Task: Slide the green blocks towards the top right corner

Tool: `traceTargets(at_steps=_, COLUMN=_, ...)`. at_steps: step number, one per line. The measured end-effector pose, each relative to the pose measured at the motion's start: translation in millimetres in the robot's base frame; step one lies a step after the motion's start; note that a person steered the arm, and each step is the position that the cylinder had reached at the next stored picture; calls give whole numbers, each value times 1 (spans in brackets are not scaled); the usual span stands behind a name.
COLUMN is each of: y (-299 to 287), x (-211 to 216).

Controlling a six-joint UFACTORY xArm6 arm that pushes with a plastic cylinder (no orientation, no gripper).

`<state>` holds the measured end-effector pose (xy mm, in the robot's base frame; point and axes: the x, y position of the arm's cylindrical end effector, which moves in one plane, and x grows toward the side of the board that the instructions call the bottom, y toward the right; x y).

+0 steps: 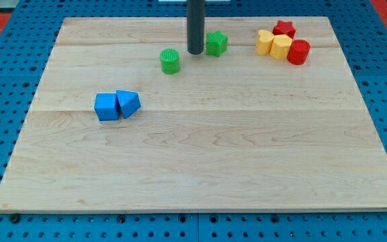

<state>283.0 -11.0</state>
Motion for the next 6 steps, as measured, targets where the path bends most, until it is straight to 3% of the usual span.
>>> traceTargets(at_steps=2, y=67, x=4)
traceTargets(at_steps=4, y=-22, x=130)
traceTargets(at_steps=5, y=-102, x=69)
traceTargets(at_steps=6, y=-90, x=32)
